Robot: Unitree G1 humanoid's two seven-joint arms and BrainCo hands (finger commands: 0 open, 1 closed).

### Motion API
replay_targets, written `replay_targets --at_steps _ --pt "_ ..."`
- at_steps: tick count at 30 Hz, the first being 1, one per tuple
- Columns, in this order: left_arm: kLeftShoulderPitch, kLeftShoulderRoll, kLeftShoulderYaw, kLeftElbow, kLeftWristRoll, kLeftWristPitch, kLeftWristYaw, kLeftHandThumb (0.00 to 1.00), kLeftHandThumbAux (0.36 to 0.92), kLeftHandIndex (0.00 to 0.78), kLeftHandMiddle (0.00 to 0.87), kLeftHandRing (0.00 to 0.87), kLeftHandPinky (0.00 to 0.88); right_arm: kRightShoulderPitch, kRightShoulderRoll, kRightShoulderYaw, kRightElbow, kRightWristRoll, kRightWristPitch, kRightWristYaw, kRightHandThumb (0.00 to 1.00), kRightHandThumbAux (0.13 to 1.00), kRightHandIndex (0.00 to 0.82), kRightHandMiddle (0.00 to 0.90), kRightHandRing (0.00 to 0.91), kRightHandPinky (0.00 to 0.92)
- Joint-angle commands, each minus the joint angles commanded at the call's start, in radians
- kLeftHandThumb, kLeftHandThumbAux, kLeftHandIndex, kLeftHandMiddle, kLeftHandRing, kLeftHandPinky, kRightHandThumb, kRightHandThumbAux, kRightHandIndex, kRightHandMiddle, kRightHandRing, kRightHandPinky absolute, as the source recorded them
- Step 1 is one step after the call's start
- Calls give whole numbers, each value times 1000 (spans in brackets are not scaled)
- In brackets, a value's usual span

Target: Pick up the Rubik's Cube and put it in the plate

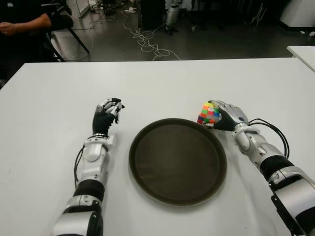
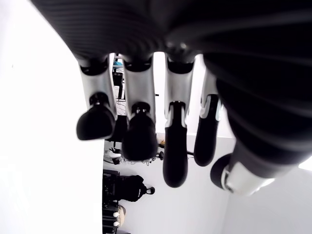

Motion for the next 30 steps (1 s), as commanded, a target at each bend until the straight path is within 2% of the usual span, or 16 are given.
replay_targets --at_steps 12,20,30 --pt "-3 2 -7 4 14 -3 15 855 658 422 535 766 800 6 0 -14 -8 12 -5 -2 269 546 122 237 288 343" --pt "-6 6 -11 9 25 -5 22 857 656 426 545 767 799 8 -2 -20 -13 24 -14 5 304 585 132 260 313 363" --pt "-6 2 -11 3 17 0 11 855 658 424 535 760 794 11 -2 -21 -14 33 -17 -25 413 621 150 299 358 404"
